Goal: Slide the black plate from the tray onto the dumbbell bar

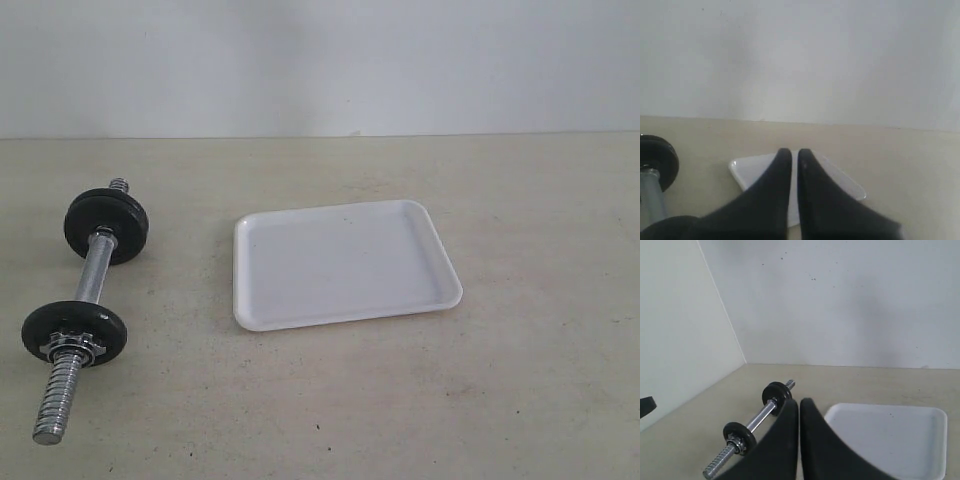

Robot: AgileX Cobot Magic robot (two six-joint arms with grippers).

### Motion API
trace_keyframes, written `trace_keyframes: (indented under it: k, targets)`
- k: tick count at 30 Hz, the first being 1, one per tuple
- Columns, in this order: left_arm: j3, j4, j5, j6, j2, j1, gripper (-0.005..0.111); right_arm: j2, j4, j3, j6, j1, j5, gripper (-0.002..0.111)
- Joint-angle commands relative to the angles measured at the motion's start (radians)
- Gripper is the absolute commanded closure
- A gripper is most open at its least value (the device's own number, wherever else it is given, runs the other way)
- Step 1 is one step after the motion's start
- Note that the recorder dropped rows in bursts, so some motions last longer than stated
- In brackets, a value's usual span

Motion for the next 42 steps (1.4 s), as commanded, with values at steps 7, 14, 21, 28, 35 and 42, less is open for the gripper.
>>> trace_keyframes:
  k: [7,14,21,28,35,42]
  targets:
    - [0.004,0.010,-0.013,0.142,-0.002,-0.002,0.102,-0.005,-0.001,0.104,-0.085,0.001,-0.105,0.109]
    - [0.004,0.010,0.000,0.141,-0.002,-0.002,0.102,-0.005,0.006,0.181,-0.092,0.001,-0.197,0.109]
    - [0.004,0.010,0.002,0.139,-0.002,-0.002,0.102,-0.005,0.006,0.195,-0.092,0.001,-0.222,0.109]
    - [0.004,0.010,0.002,0.139,-0.002,-0.002,0.102,-0.005,0.006,0.195,-0.087,0.001,-0.214,0.109]
    - [0.004,0.010,0.002,0.139,-0.002,-0.002,0.102,-0.005,0.006,0.195,-0.057,0.001,-0.196,0.109]
    - [0.004,0.519,0.002,0.139,-0.002,-0.002,0.102,-0.005,0.006,0.195,-0.053,0.001,-0.193,0.109]
